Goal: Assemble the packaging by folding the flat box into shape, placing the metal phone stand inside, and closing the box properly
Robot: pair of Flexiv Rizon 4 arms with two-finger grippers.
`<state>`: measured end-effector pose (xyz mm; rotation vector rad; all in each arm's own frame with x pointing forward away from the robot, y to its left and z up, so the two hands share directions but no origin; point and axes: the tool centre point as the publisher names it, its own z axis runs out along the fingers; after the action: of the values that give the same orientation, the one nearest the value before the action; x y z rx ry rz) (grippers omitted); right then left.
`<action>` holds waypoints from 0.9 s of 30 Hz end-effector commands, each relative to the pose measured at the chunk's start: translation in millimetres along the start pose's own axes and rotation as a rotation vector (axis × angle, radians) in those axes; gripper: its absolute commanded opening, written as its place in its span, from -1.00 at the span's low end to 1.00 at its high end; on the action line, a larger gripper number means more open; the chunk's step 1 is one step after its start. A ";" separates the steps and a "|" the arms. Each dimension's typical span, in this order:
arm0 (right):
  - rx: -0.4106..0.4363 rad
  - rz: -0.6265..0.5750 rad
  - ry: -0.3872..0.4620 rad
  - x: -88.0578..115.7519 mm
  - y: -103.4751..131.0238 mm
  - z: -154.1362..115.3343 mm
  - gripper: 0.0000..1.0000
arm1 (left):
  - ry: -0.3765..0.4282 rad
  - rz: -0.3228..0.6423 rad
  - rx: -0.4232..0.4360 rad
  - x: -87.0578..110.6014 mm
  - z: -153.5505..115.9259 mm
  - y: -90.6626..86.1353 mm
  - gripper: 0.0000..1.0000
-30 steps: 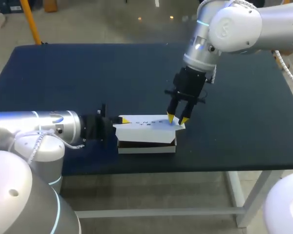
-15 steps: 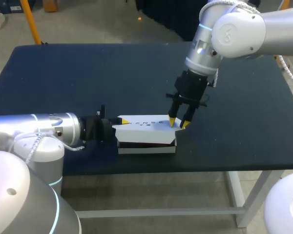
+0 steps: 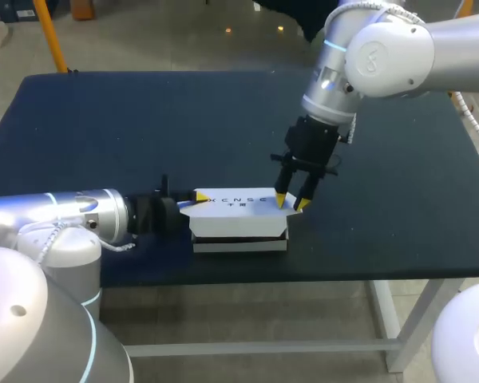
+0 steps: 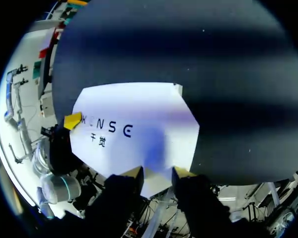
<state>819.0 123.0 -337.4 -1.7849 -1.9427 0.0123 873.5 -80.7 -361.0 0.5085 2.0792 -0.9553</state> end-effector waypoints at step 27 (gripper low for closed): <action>-0.015 0.007 0.011 -0.6 1.9 0.5 -0.17 | 0.029 -0.034 -0.103 6.5 -77.9 2.0 0.62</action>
<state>822.2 123.2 -338.5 -1.7958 -1.9331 -0.0051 842.4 -33.5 -351.7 0.4179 2.1105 -0.8533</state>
